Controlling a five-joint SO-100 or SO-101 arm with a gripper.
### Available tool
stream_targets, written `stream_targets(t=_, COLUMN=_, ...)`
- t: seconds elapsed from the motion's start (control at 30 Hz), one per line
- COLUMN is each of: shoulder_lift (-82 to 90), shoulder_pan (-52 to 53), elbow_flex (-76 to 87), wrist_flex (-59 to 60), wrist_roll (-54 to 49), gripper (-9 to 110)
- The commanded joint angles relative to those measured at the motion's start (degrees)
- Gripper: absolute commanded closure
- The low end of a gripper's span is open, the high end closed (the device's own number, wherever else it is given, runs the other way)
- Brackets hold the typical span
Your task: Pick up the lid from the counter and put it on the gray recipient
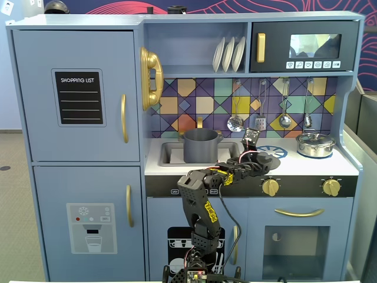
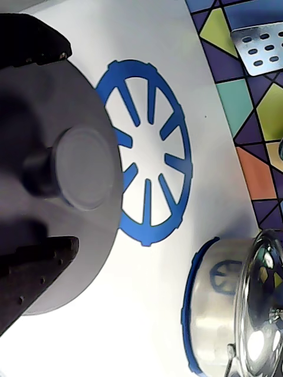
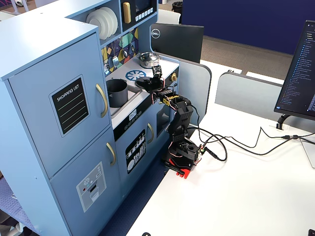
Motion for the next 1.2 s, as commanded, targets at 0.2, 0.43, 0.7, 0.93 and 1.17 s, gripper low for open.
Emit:
stream_targets(t=0.2, shoulder_lift=-5.19, shoulder_pan=-0.88, elbow_flex=-9.14, wrist_flex=-2.55, wrist_roll=-0.79, gripper=73)
stream_targets(t=0.43, shoulder_lift=-7.21, shoulder_pan=-1.23, elbow_flex=-9.14, wrist_flex=-3.6, wrist_roll=-1.05, gripper=77)
stream_targets(t=0.7, shoulder_lift=-7.73, shoulder_pan=-2.29, elbow_flex=-8.35, wrist_flex=-4.13, wrist_roll=-2.37, gripper=101)
stream_targets(t=0.93, shoulder_lift=-6.77, shoulder_pan=-2.72, elbow_flex=-7.91, wrist_flex=-4.66, wrist_roll=-2.46, gripper=101)
stream_targets(t=1.17, shoulder_lift=-5.01, shoulder_pan=-3.52, elbow_flex=-11.16, wrist_flex=-4.57, wrist_roll=-2.55, gripper=102)
